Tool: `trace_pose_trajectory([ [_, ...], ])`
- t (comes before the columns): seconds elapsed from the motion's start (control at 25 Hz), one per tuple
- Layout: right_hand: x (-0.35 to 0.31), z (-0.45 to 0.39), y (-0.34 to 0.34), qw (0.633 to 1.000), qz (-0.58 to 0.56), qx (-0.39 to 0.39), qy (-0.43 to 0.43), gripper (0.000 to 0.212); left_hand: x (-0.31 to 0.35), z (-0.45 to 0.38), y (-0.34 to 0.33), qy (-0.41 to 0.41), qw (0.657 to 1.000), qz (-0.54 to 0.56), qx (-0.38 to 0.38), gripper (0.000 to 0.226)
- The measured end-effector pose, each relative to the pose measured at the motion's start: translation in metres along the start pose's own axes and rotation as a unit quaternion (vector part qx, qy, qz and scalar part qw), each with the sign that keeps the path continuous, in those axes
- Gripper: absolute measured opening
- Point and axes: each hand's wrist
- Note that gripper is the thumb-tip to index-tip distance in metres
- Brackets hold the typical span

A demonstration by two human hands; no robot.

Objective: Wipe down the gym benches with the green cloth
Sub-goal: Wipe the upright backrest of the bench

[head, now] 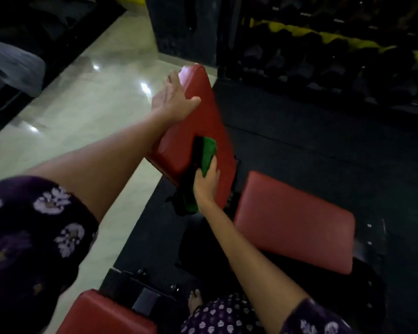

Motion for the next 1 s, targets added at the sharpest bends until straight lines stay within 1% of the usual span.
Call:
trace_pose_trajectory([
  [0.04,0.008,-0.005,-0.001,1.000,-0.002,0.021,-0.015,0.058,0.002,-0.004,-0.002,-0.003,1.000,-0.009,-0.014,0.081],
  [0.12,0.020,-0.023,0.003,0.995,-0.021,0.053,-0.083,0.053,0.003,-0.010,-0.009,-0.025,0.998,-0.044,-0.048,0.085],
  [0.2,0.031,-0.041,0.004,0.990,-0.038,0.072,-0.117,0.048,0.002,-0.014,-0.014,-0.047,0.996,-0.066,-0.049,0.084],
  [0.28,0.028,-0.044,0.001,0.989,-0.033,0.086,-0.115,0.046,-0.002,-0.016,-0.016,-0.055,0.995,-0.069,-0.034,0.083],
  [0.36,0.026,-0.037,-0.007,0.991,-0.014,0.097,-0.091,0.048,-0.005,-0.014,-0.018,-0.055,0.995,-0.074,-0.032,0.083],
  [0.44,0.037,-0.029,-0.012,0.991,0.016,0.113,-0.063,0.049,-0.006,-0.012,-0.021,-0.059,0.995,-0.075,-0.032,0.083],
  [0.48,0.043,-0.033,-0.012,0.989,0.022,0.127,-0.067,0.047,-0.005,-0.012,-0.022,-0.061,0.995,-0.073,-0.030,0.083],
  [0.56,0.056,-0.054,-0.008,0.985,0.028,0.138,-0.104,0.042,-0.006,-0.013,-0.023,-0.063,0.995,-0.072,-0.028,0.083],
  [0.68,0.065,-0.081,-0.002,0.981,0.012,0.100,-0.164,0.040,-0.008,-0.013,-0.021,-0.062,0.994,-0.082,-0.029,0.083],
  [0.76,0.058,-0.080,-0.004,0.983,0.009,0.098,-0.154,0.041,-0.012,-0.010,-0.021,-0.069,0.994,-0.085,-0.031,0.083],
  [0.88,0.061,-0.061,-0.012,0.992,0.026,0.107,-0.060,0.047,-0.011,-0.010,-0.020,-0.085,0.993,-0.079,-0.034,0.081],
  [0.92,0.069,-0.054,-0.016,0.992,0.034,0.109,-0.048,0.048,-0.011,-0.010,-0.019,-0.085,0.993,-0.079,-0.031,0.080],
  [0.96,0.079,-0.054,-0.018,0.992,0.036,0.111,-0.054,0.047,-0.011,-0.010,-0.019,-0.085,0.993,-0.078,-0.029,0.079],
  [1.0,0.088,-0.059,-0.018,0.990,0.030,0.113,-0.079,0.045,-0.011,-0.010,-0.018,-0.085,0.993,-0.076,-0.028,0.078],
])
Point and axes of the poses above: each hand's wrist, its own z-axis away from the middle knuckle, its own y-axis out of the back of the hand, x = y × z, and after that the axes turned 11 degrees about z, right-handed
